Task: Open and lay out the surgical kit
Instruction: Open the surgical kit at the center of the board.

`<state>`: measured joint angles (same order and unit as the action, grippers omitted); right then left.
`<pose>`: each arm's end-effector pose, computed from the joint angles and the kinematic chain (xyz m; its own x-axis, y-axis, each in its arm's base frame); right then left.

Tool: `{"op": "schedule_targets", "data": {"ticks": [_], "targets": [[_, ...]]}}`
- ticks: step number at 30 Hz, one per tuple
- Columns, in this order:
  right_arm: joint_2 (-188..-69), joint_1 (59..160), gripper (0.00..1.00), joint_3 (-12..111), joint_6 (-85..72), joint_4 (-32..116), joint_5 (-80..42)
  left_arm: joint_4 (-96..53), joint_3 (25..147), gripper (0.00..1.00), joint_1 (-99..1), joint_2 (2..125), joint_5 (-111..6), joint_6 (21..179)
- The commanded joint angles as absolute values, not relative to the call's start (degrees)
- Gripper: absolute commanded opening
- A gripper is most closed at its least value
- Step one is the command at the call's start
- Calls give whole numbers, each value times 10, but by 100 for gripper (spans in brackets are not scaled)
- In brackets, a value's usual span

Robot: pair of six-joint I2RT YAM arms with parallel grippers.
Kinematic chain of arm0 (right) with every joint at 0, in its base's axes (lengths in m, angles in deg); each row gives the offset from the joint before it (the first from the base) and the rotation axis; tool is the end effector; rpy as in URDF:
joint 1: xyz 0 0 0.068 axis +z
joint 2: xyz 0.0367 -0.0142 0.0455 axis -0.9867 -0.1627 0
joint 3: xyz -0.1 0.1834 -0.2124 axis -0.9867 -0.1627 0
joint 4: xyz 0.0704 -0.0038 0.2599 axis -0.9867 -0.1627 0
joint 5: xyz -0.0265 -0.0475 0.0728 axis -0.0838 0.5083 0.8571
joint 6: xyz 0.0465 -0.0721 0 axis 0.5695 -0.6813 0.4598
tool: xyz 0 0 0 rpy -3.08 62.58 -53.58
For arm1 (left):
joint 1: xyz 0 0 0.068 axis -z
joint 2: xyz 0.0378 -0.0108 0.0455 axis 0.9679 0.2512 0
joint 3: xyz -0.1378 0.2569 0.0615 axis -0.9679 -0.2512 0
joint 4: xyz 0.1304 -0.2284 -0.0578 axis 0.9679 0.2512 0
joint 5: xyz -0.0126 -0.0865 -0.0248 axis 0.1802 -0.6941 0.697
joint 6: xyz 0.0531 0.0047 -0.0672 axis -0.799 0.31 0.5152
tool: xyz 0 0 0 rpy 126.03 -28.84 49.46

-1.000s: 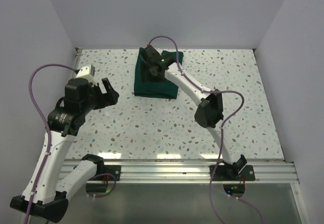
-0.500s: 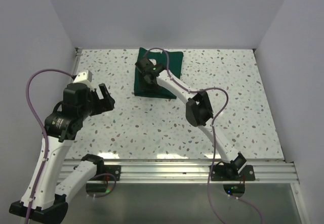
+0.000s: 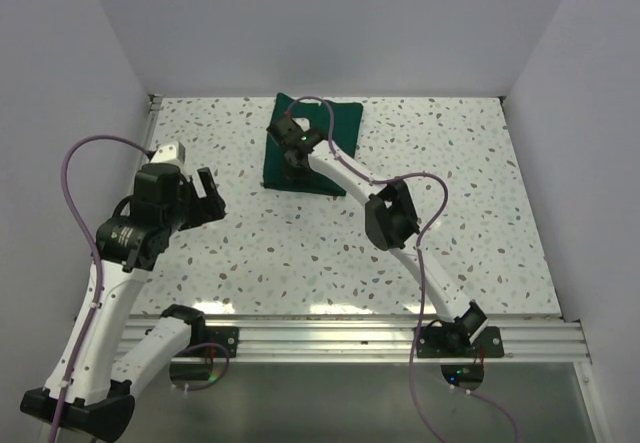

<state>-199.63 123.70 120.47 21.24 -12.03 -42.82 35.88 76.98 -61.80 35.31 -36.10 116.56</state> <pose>0.4584 0.4000 0.1540 -0.8379 -0.0320 -0.5449 -0.0947 0.9917 0.0874 0.1640 -0.0291 0.3573 -0.6134 -0.3278 -0.7186 -0.1770 0.9437 -0.2795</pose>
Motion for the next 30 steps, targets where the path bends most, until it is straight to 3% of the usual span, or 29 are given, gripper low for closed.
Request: {"op": "schedule_targets", "data": {"ticks": [1, 9, 13, 19, 28, 29, 30], "targets": [[-1980, 1239, 19, 1196, 226, -97, -435, 354, 767, 88, -615, 359, -352, 1161], [-1874, 1222, 0, 1172, 223, -82, -417, 320, 753, 88, -615, 378, -380, 1161], [-1788, 1205, 0, 1130, 208, -80, -442, 305, 753, 88, -615, 390, -390, 1158], [-1648, 1161, 0, 983, 197, -98, -498, 274, 743, 88, -615, 415, -410, 1157], [-1474, 1070, 0, 638, 211, -69, -543, 231, 737, 85, -614, 471, -428, 1154], [-1471, 1057, 29, 608, 211, -73, -547, 224, 736, 85, -614, 477, -430, 1153], [-1472, 1051, 51, 598, 218, -79, -550, 219, 734, 85, -613, 488, -430, 1152]]}}
